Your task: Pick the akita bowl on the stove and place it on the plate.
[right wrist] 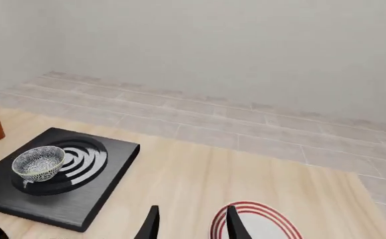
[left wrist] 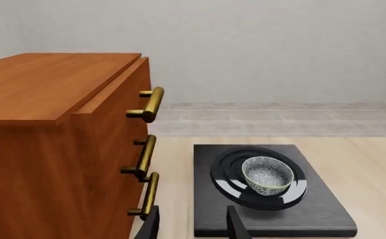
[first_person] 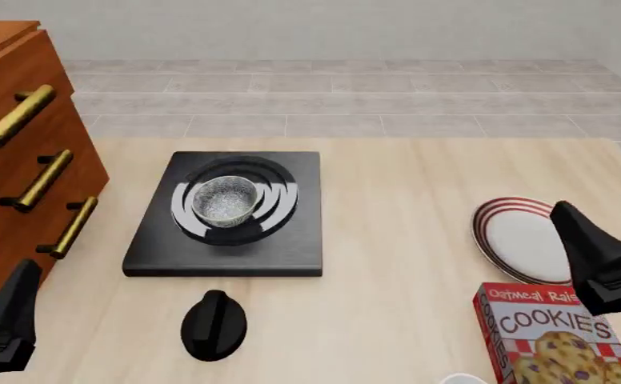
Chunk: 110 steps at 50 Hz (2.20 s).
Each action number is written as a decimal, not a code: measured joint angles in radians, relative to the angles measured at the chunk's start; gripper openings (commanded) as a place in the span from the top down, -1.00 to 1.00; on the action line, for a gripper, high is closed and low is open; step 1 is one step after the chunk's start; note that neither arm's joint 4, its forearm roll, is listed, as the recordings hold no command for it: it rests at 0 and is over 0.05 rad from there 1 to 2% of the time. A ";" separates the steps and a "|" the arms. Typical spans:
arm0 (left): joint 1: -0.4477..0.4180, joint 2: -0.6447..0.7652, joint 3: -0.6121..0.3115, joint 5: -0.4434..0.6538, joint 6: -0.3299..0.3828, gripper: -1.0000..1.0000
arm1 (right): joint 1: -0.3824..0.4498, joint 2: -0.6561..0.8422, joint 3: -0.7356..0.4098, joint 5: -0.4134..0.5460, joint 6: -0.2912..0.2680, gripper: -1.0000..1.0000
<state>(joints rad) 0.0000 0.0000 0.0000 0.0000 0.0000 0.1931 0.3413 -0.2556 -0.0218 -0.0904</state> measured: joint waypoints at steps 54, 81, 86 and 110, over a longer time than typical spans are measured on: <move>0.000 0.000 0.000 0.000 0.000 -1.00 | 0.376 0.598 -0.526 0.230 -0.037 -1.00; 0.000 0.000 0.000 0.000 0.000 -1.00 | 0.511 0.847 -0.749 0.326 0.069 -1.00; 0.000 0.000 0.000 0.000 0.000 -1.00 | 0.528 0.890 -0.796 0.349 0.081 -1.00; 0.000 0.000 0.000 0.000 0.000 -1.00 | 0.560 1.073 -0.968 0.422 0.128 -1.00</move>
<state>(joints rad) 0.0000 0.0000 0.0000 0.0000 0.0000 0.7527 1.4140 -1.2238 0.4000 0.0380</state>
